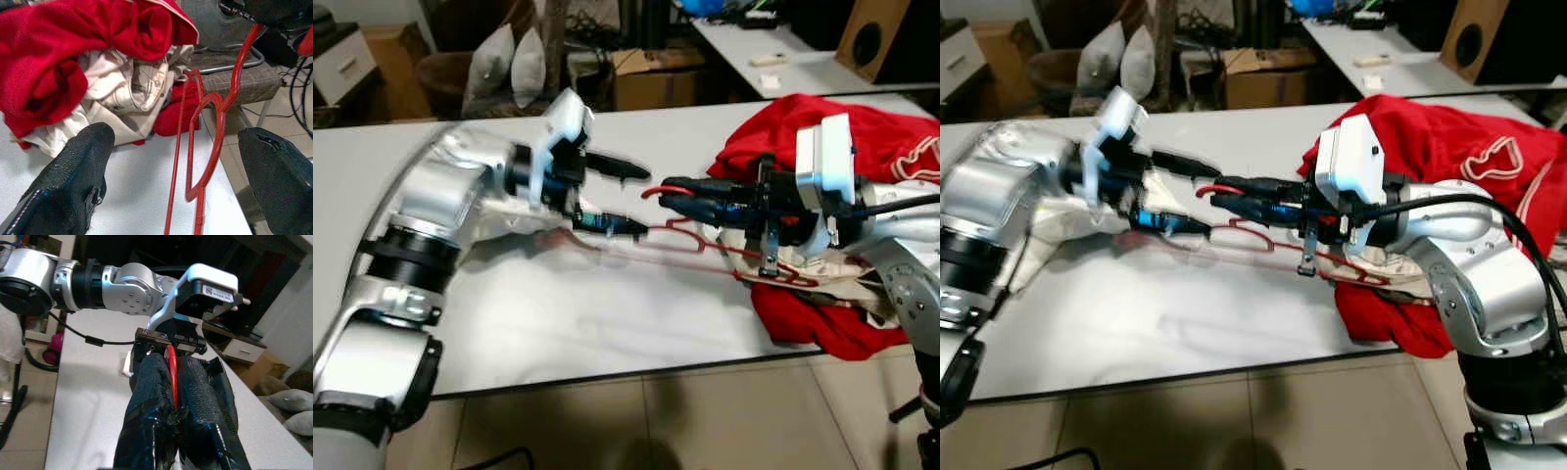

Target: Hang hanger

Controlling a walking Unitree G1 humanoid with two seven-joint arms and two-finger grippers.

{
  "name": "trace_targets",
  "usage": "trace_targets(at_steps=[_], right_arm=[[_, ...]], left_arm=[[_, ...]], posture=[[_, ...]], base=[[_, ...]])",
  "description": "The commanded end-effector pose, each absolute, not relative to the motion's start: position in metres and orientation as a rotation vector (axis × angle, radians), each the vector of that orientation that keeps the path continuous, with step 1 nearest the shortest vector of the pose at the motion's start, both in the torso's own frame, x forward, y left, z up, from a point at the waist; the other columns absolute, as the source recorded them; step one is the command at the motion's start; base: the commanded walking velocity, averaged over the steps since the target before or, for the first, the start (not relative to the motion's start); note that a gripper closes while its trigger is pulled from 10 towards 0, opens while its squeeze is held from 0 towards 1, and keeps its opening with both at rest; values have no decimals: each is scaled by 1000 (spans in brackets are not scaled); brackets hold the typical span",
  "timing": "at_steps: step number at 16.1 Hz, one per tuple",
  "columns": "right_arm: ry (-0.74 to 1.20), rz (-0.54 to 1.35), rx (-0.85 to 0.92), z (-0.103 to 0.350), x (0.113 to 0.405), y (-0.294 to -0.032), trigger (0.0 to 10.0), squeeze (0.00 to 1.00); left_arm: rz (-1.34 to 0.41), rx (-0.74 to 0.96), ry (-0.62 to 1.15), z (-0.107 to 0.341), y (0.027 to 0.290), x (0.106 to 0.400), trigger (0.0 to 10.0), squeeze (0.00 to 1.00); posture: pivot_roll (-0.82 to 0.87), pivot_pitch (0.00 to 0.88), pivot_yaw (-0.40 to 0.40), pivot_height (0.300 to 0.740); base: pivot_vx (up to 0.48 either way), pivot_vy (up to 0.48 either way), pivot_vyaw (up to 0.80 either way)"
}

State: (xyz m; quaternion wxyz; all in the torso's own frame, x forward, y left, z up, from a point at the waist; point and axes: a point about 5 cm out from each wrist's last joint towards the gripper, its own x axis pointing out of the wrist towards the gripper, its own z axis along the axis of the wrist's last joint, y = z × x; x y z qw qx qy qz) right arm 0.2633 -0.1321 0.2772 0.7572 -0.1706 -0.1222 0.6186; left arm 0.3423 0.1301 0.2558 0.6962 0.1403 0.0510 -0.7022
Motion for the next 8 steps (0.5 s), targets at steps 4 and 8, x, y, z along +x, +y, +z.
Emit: trace_targets(at_steps=[4,8], right_arm=[[-330,1371,-368,293,262,-133,10000,0],[-350,1363,-366,291,263,-129,10000,0]], left_arm=[[-1604,315,102,266,134,342,10000,0],[-1623,374,81,244,114,336,1647,0]], posture=[[38,0,97,740],[30,0,105,740]], base=[[0,0,0],[0,0,0]])
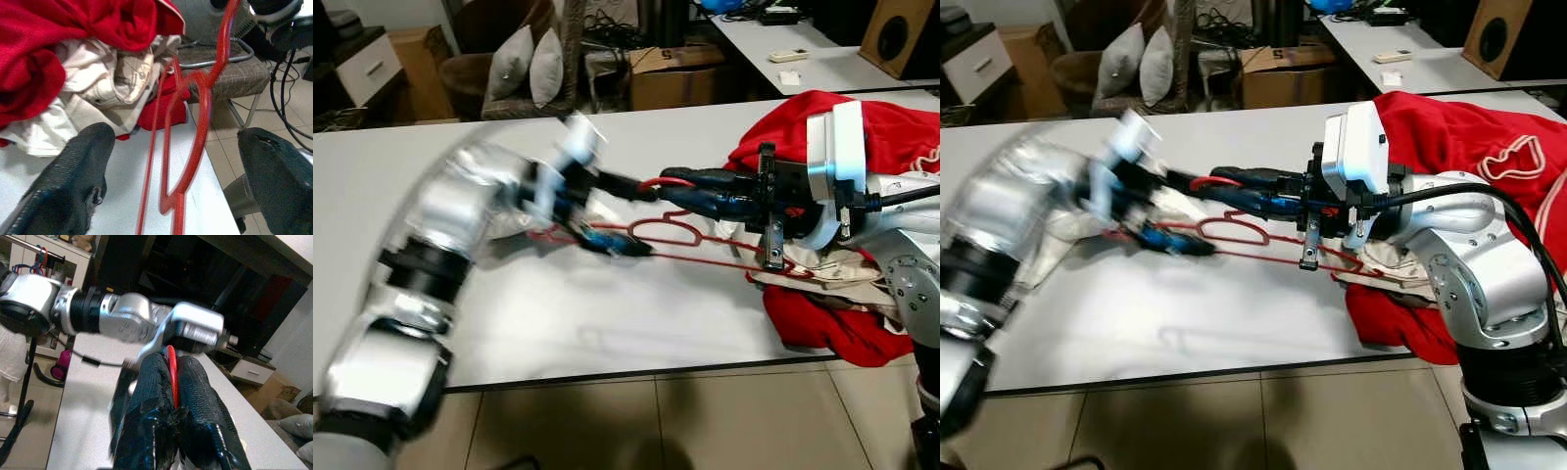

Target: Hang hanger

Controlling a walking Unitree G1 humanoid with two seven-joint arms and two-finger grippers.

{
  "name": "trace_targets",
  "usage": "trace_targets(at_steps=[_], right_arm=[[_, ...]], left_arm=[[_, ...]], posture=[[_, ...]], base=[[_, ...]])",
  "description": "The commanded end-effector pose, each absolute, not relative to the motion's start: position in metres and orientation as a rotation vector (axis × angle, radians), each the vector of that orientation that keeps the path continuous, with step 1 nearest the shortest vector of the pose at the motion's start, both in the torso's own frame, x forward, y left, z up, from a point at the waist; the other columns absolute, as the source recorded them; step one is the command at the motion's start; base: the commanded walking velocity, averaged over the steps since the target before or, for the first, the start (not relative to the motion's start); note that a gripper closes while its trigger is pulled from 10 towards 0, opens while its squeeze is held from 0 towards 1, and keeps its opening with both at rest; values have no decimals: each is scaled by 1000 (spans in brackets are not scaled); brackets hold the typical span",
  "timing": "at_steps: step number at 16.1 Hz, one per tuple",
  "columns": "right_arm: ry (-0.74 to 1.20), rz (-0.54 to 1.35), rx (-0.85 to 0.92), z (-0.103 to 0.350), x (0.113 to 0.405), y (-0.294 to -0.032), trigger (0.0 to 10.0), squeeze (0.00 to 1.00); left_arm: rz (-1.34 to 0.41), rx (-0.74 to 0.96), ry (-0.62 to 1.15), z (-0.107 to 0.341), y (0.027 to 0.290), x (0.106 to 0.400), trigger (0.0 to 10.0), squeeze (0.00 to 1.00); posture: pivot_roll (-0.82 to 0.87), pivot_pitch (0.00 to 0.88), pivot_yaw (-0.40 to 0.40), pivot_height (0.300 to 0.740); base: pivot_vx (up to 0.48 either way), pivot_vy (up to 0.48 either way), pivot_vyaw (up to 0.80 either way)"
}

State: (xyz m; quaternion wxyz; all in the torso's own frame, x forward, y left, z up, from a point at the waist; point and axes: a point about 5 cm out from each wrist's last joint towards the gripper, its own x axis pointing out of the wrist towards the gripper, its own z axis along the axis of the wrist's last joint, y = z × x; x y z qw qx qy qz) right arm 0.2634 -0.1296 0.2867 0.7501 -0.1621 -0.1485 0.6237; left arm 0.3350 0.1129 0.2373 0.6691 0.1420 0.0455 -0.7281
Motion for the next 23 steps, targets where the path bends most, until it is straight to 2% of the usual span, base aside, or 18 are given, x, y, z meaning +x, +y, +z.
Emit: trace_targets(at_steps=[1,2,12,23], right_arm=[[-353,1369,-361,291,261,-128,10000,0],[-364,1371,-358,295,264,-126,10000,0],[-378,1369,-343,298,272,-127,10000,0],[-389,1382,-288,297,276,-124,10000,0]], left_arm=[[-1627,375,80,243,114,334,1647,0],[-1591,365,72,246,114,337,0,0],[-1400,362,126,232,146,338,0,0],[-1364,360,114,232,147,339,0,0]], posture=[[32,0,102,740],[22,0,103,740],[41,0,73,740],[60,0,63,740]], base=[[0,0,0],[0,0,0],[0,0,0],[0,0,0]])
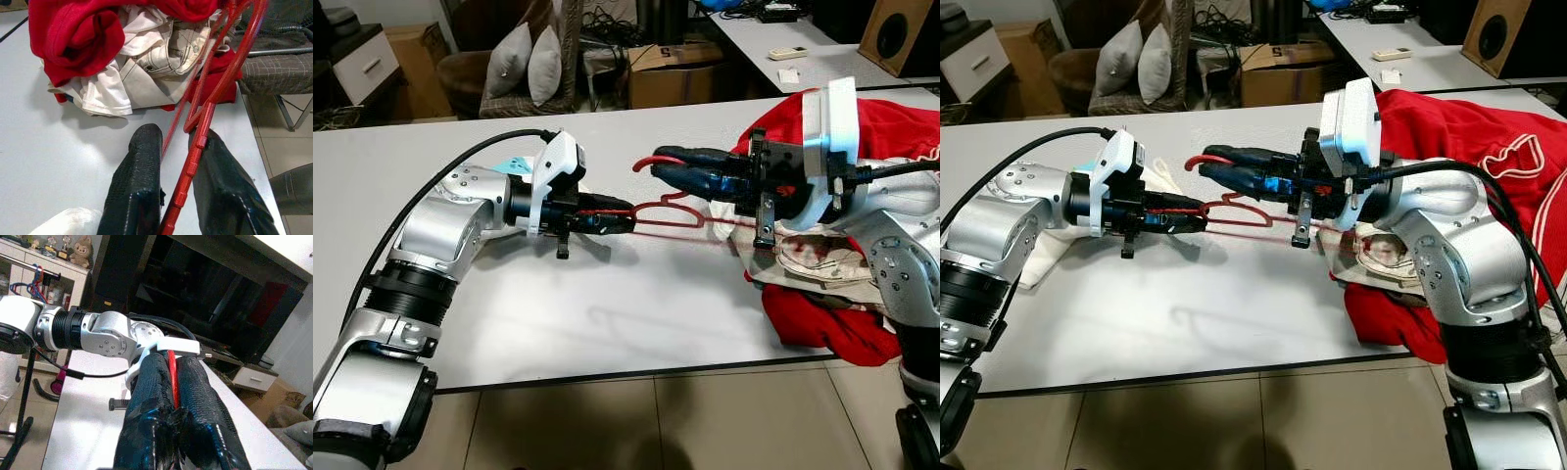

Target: Hang hanger

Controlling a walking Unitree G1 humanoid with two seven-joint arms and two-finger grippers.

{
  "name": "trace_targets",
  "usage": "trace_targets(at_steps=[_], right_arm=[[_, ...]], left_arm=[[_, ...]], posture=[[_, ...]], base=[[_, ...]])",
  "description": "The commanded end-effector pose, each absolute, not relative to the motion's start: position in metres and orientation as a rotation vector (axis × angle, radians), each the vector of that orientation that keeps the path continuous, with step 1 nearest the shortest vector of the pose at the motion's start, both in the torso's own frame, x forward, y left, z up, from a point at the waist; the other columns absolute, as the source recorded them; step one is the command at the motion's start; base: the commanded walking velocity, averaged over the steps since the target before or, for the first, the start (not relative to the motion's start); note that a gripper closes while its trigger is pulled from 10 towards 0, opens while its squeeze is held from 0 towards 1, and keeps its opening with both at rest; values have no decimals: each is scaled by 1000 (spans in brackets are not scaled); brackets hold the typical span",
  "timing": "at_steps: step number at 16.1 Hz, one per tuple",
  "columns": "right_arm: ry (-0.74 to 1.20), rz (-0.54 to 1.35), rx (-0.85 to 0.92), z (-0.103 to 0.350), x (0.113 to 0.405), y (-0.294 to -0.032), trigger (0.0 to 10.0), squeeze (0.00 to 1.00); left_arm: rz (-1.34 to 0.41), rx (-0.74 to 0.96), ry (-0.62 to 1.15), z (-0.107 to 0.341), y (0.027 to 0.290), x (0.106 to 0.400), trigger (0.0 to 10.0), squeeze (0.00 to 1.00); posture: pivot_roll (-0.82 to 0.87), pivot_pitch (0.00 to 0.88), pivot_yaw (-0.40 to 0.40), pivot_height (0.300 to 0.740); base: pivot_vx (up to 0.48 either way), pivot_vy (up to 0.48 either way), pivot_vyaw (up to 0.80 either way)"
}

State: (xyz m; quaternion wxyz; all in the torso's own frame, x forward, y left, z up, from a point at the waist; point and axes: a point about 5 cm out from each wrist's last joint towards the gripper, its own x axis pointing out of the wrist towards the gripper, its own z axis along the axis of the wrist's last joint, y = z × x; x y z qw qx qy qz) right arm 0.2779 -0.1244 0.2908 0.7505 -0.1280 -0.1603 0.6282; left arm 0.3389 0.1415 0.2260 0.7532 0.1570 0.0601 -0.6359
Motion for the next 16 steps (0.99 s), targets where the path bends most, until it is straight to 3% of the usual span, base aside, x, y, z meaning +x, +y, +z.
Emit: trace_targets(at_steps=[1,3,4,5,13,16], right_arm=[[-389,1383,-286,297,277,-124,10000,0],[-360,1397,-262,295,278,-125,10000,16],[-347,1399,-252,294,278,-126,10000,376],[-341,1400,-241,294,279,-127,10000,1000],[-339,1393,-239,303,275,-147,10000,1000],[-215,1410,-326,291,266,-163,10000,1000]], left_arm=[[-1364,359,113,232,148,339,0,0],[-1366,353,107,234,150,338,0,0],[-1370,349,100,235,150,337,0,0],[-1378,343,97,235,150,335,0,0],[-1342,323,168,221,159,339,0,0],[-1317,372,198,217,165,341,0,0]], posture=[[61,0,61,740],[61,0,59,740],[61,0,58,740],[61,0,58,740],[55,0,64,740],[50,0,61,740]], base=[[0,0,0],[0,0,0],[0,0,0],[0,0,0],[0,0,0],[0,0,0]])
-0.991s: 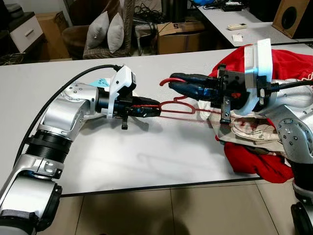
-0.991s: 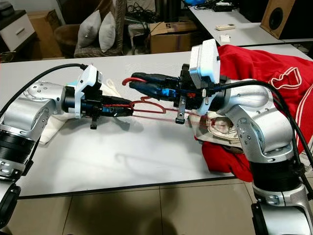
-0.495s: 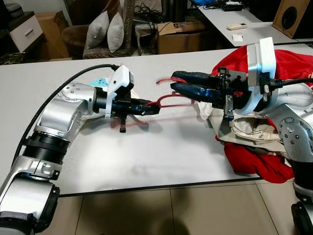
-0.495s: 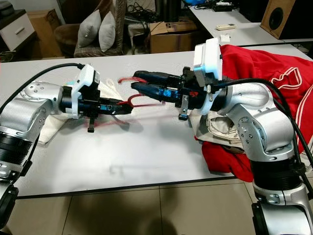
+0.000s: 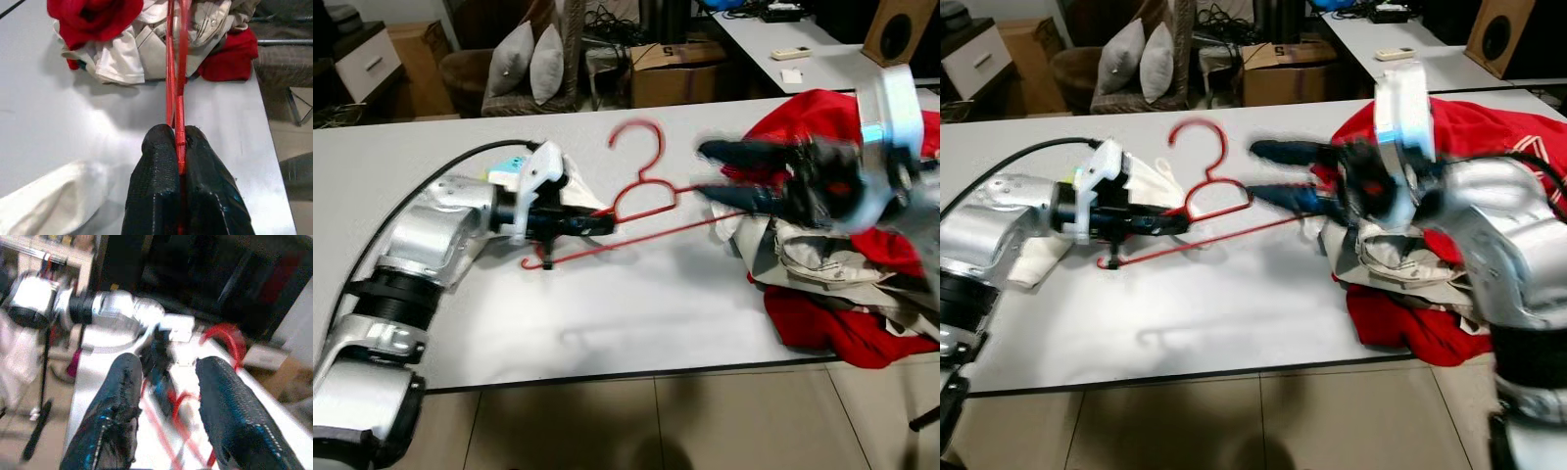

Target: Hang hanger

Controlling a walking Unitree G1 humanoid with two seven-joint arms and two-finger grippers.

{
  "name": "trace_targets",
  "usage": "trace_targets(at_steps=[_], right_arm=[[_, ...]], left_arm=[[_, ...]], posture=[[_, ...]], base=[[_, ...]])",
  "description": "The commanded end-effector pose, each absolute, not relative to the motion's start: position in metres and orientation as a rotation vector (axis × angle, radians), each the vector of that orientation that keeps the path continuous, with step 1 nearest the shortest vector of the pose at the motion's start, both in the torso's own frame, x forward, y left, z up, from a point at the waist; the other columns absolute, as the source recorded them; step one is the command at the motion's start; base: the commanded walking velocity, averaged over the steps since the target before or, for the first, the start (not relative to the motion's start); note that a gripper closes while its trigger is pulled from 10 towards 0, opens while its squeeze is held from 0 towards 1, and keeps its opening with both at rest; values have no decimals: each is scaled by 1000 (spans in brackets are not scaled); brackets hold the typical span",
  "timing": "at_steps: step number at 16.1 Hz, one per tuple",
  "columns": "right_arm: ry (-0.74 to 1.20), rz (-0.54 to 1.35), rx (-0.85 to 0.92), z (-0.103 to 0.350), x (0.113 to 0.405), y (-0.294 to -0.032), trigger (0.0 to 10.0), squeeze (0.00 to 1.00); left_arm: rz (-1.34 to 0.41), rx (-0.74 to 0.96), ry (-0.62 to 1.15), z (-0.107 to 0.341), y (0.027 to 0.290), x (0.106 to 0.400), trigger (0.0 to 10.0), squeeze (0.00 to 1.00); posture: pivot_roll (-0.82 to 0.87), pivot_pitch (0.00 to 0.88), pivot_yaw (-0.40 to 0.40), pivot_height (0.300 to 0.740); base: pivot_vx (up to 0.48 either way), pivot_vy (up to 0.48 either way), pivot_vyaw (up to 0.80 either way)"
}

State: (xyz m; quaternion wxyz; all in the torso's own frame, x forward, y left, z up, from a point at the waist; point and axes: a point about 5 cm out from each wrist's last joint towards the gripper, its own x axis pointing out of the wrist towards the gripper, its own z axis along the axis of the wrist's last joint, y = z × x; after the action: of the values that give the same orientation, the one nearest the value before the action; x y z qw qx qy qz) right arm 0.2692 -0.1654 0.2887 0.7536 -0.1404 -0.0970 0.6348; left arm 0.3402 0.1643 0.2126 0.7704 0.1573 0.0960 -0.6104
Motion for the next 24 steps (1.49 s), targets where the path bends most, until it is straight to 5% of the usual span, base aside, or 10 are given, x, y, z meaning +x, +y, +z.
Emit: trace_targets(at_steps=[1,4,5,11,14,15,24], right_arm=[[-155,1397,-381,284,266,-167,10000,1000],[-79,1288,-491,273,276,-167,10000,1000],[-68,1266,-500,272,279,-167,10000,0],[-1,1331,-563,261,278,-166,10000,0],[50,1362,-570,248,279,-160,1608,0],[58,1335,-567,246,284,-158,0,0],[53,1326,-552,246,288,-155,0,0]], left_arm=[[-1324,381,190,220,164,340,0,0],[-1354,440,160,226,157,340,0,0],[-1364,468,151,227,155,339,0,0],[-1416,648,96,238,143,335,0,0],[-1422,702,56,244,136,334,0,0],[-1428,729,49,245,135,333,0,0],[-1414,811,50,248,137,333,0,0]], posture=[[49,0,58,740],[40,0,54,740],[40,0,54,740],[30,0,45,740],[29,0,45,740],[31,0,45,740],[36,0,45,740]], base=[[0,0,0],[0,0,0],[0,0,0],[0,0,0],[0,0,0],[0,0,0],[0,0,0]])
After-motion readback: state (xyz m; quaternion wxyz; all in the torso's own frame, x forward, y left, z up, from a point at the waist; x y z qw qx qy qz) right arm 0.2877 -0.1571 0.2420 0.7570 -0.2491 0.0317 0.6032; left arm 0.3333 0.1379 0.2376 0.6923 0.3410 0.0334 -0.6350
